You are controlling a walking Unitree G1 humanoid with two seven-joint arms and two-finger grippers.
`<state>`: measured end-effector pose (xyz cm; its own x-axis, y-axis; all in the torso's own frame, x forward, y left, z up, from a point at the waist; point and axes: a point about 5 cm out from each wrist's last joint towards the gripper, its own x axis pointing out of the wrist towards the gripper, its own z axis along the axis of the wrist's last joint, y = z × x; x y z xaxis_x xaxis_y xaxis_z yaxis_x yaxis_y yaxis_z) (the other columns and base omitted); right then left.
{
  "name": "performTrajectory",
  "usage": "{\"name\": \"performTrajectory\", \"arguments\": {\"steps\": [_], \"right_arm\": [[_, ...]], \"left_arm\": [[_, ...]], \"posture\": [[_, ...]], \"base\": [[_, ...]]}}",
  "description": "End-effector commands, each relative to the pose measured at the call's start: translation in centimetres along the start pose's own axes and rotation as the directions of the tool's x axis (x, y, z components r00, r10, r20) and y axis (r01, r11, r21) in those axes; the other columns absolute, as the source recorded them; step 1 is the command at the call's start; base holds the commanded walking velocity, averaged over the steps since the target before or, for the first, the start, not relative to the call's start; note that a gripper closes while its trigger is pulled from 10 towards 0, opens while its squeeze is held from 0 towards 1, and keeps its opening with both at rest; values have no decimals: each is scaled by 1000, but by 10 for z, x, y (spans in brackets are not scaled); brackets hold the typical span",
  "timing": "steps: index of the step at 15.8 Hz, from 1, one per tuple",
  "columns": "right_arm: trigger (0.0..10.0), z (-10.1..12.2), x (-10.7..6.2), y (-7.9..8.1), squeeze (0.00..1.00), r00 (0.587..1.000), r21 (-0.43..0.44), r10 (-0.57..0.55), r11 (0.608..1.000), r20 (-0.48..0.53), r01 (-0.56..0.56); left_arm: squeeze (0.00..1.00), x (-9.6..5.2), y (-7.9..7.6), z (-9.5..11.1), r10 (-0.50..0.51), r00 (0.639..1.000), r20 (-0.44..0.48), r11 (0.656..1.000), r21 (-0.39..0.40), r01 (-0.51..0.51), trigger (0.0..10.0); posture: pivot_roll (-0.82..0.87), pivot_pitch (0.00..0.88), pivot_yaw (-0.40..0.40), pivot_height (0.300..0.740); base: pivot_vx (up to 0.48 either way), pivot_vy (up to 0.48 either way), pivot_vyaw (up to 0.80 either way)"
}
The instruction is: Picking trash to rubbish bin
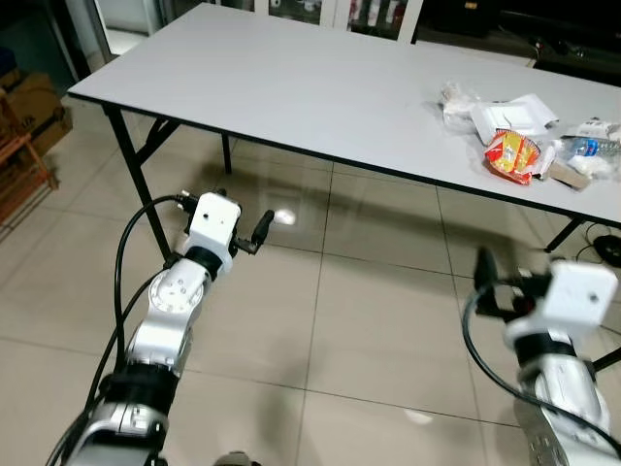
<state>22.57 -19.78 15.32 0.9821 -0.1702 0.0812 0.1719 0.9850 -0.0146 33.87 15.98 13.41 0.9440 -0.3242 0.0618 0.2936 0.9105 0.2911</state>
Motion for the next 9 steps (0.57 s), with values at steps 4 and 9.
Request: {"name": "performTrajectory", "arguments": {"steps": [4,9], "right_arm": [[10000,1,6,11,0,999,-18,36,999,5,-36],[10000,-4,-3,-3,0,999,-26,-42,999,-10,42]], "left_arm": [[0,-18,6,4,111,994,-3,992,-59,-111,10000],[0,-38,-17,-2,29,998,-55,999,-39,-31,10000]], "posture": [[242,132,-117,740],[212,124,-38,740]], "base": [[0,0,0],[0,0,0]]}}
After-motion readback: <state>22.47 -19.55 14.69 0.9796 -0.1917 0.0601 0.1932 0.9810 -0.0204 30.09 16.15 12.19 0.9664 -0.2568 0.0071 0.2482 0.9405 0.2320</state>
